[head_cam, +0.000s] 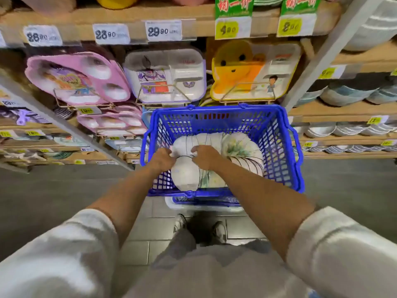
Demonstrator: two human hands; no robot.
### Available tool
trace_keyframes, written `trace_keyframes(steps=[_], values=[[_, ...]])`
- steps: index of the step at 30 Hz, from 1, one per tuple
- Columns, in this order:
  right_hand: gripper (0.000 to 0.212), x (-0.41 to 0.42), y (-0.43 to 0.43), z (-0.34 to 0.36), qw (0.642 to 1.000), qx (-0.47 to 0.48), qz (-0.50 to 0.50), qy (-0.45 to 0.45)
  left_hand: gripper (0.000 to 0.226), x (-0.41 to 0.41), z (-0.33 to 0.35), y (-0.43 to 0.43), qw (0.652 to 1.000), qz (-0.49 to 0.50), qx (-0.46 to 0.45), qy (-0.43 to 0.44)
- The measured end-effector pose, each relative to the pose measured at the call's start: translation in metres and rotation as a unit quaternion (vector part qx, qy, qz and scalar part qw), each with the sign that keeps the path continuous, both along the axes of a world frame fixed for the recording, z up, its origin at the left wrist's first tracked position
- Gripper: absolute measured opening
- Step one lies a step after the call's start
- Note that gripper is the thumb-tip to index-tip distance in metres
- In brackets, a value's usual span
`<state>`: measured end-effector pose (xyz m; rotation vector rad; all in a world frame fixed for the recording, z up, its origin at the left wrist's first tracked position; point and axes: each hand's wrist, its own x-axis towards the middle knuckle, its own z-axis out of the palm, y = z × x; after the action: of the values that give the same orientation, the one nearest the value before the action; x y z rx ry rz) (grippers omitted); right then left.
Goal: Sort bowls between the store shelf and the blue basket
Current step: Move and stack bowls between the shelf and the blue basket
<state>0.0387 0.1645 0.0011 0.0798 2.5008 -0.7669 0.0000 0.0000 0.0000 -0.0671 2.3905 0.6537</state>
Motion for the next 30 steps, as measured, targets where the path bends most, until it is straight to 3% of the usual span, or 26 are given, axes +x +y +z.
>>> trace_keyframes(steps=[3, 9, 17, 23, 27, 30], values=[[0.041, -0.009, -0.012, -0.015, 0.996, 0.070, 0.037, -0.029, 0.040, -0.010, -0.016, 0.002, 0.998, -0.028, -0.004, -0.057], [0.038, -0.021, -0.032, -0.032, 0.972, 0.215, 0.098, -0.012, 0.042, -0.008, -0.041, 0.005, 0.997, -0.039, -0.031, -0.056], [0.030, -0.036, -0.045, -0.043, 0.947, 0.284, 0.145, 0.033, 0.057, -0.007, -0.058, 0.003, 0.995, -0.010, 0.028, -0.094], [0.026, -0.038, -0.045, -0.032, 0.940, 0.298, 0.151, 0.061, 0.046, -0.007, -0.048, -0.007, 0.996, 0.024, 0.043, -0.069], [0.023, -0.045, -0.037, -0.007, 0.963, 0.242, 0.094, 0.075, 0.046, -0.006, -0.027, -0.007, 0.997, 0.031, 0.065, 0.010], [0.025, -0.053, -0.023, 0.020, 0.980, 0.186, 0.018, 0.064, 0.042, -0.009, -0.004, -0.011, 0.988, 0.061, 0.131, 0.056]])
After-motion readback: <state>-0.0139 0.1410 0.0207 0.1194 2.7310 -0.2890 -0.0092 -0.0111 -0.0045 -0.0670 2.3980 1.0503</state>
